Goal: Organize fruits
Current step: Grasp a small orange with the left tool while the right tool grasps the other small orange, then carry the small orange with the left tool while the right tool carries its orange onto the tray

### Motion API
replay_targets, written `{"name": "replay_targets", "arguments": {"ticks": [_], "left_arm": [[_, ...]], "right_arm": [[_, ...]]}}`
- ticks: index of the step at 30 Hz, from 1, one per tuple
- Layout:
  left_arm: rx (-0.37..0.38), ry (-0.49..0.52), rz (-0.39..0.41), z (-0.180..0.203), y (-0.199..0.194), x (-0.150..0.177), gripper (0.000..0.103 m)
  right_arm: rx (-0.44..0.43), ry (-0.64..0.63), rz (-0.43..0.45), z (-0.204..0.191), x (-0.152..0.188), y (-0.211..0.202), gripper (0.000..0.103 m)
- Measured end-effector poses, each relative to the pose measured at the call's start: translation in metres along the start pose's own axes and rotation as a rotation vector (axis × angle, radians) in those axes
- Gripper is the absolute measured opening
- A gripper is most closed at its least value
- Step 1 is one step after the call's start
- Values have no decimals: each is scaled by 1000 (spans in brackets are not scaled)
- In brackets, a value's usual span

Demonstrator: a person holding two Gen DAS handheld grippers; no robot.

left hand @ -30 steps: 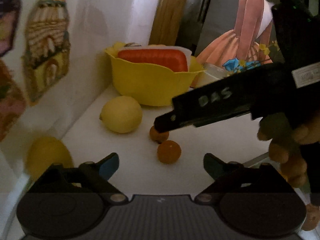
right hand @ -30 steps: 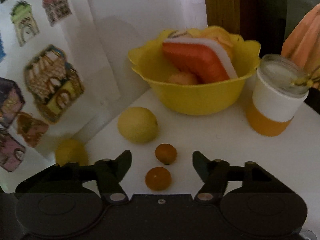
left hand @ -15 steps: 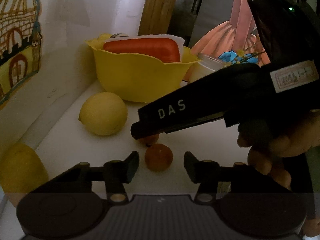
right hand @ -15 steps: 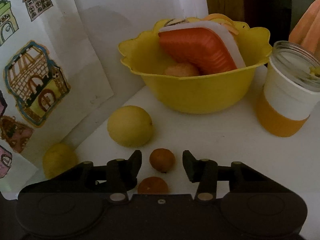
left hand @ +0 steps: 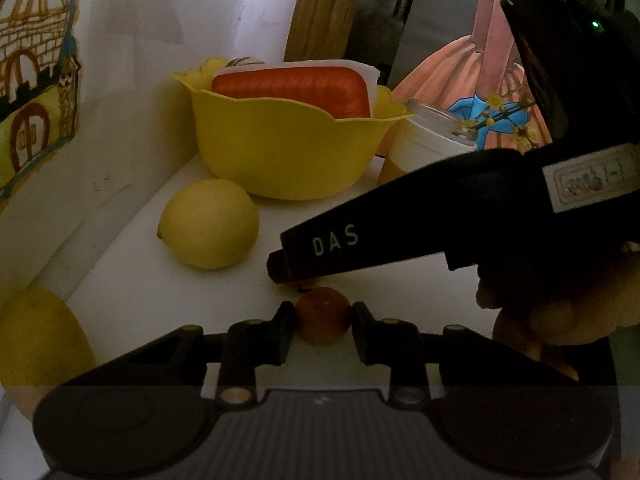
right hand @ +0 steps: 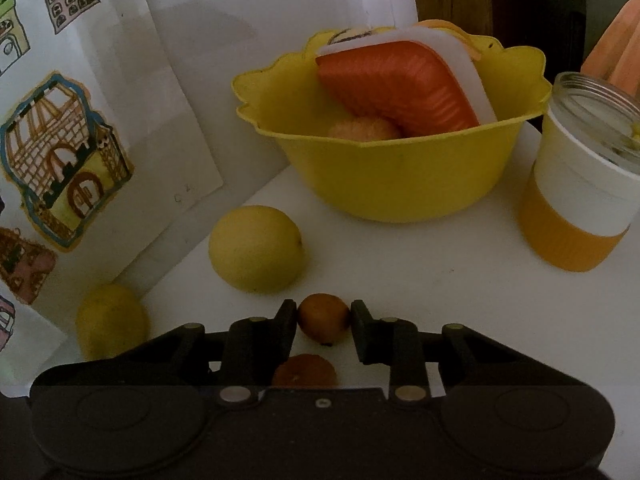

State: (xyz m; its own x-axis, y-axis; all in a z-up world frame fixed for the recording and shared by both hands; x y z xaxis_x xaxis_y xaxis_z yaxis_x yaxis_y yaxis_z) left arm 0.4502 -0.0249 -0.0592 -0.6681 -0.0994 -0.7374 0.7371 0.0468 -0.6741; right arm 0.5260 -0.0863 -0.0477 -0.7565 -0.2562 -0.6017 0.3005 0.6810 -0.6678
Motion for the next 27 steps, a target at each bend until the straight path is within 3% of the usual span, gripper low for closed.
{"name": "replay_targets", "arguments": {"ticks": [13,21,27], "left_arm": [[24,11,31,-3,-44,11,32],[38,17,59,5,-92,14,32],[65,38,69,28,-127,22,32]], "right_arm": [[-58,-9,54,-17,18,-53,31],[-73,-38,139,-36,42,-128,31],[-56,-31,179,-44,78,-189,31]]}}
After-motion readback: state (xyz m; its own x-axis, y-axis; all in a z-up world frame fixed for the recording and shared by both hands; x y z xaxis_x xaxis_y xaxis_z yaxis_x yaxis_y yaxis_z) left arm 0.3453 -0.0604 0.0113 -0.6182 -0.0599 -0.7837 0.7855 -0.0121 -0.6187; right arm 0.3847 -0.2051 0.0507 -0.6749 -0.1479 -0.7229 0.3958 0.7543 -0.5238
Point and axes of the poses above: each gripper's, at about its wrist camera, not at the fingertips, and y roughly the way its jaws point, z to its right, x to its underside, the point moved 5 cm from there along y, roughly the way its jaws point, and after that the axes turned 14 degrees about -x, right-handed, at the moved point
